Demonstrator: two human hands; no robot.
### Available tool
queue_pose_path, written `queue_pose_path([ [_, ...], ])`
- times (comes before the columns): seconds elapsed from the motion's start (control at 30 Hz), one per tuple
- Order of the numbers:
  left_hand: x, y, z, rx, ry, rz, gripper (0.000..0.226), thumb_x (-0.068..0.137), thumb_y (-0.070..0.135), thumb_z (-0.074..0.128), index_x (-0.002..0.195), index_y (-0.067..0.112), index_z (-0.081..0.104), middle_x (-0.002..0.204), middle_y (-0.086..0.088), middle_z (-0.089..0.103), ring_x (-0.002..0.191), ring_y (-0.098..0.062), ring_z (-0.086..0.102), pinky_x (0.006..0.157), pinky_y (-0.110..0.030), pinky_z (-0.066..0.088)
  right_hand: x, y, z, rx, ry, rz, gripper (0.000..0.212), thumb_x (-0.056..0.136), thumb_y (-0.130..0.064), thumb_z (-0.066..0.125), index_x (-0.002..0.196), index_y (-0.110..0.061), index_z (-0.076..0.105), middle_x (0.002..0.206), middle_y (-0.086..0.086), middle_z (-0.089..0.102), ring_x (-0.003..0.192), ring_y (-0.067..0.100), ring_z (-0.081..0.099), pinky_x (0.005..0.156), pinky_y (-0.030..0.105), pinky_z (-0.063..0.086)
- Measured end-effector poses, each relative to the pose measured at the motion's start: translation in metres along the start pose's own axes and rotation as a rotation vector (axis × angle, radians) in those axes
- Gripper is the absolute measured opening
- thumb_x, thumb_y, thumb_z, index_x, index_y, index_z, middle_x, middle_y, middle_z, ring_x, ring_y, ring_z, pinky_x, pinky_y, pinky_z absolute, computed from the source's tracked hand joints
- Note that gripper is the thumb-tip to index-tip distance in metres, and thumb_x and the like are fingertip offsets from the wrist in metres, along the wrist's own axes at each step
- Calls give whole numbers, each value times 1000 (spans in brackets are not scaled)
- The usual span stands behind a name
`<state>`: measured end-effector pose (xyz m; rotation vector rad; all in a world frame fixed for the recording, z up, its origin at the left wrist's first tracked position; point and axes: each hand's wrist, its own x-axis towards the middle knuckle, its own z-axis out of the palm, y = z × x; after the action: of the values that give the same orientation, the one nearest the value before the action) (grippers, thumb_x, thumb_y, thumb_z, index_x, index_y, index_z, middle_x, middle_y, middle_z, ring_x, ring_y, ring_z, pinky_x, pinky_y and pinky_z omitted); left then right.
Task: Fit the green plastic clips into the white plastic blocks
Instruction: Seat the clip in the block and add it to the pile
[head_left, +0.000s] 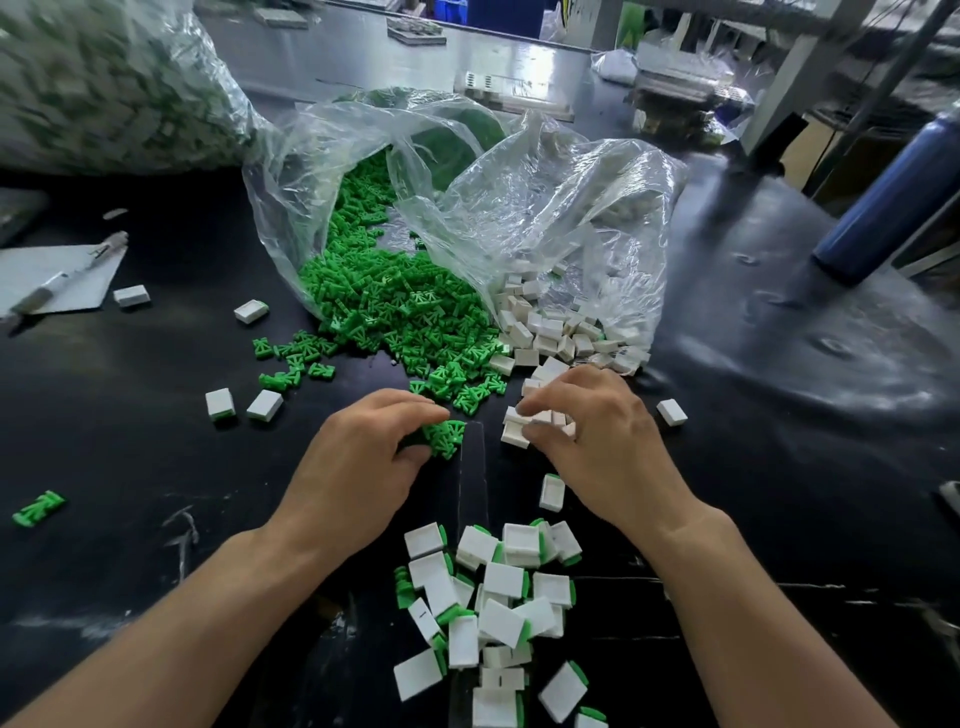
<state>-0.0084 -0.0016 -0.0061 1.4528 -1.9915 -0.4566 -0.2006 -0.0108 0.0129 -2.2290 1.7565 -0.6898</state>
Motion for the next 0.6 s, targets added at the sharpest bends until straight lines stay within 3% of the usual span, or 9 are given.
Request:
queue_pose_path([
  [0.23,-1,2,1,-10,24,9,32,72,-5,73,101,7,73,105,-3,69,96,-18,64,88,-20,40,0,-4,8,-159,-108,-22,26,85,-27,62,111,-23,63,109,-3,54,108,17,43,90,26,26],
  [0.43,1,-1,0,-48,150,49,21,67,-11,75,80,5,76,80,-3,71,72,-8,63,74,-7,42,-1,-2,8,-151,-108,-39,18,87,-24,59,104,-20,59,108,-5,55,106,16,43,86,26,26],
  [0.53,3,2,-4,-308,207,-112,30,73,-8,71,79,21,72,74,13,69,69,4,63,67,-4,45,-2,-4,6,-26,-36,-24,14,86,-19,60,100,-17,59,98,-5,57,97,16,50,88,29,34],
  [0.6,6,5,-7,-662,181,-280,36,77,-10,65,82,25,69,71,10,71,69,1,66,64,-8,49,-3,-8,4,154,32,8,18,85,-15,62,103,-17,60,86,-10,53,82,9,51,80,23,39],
])
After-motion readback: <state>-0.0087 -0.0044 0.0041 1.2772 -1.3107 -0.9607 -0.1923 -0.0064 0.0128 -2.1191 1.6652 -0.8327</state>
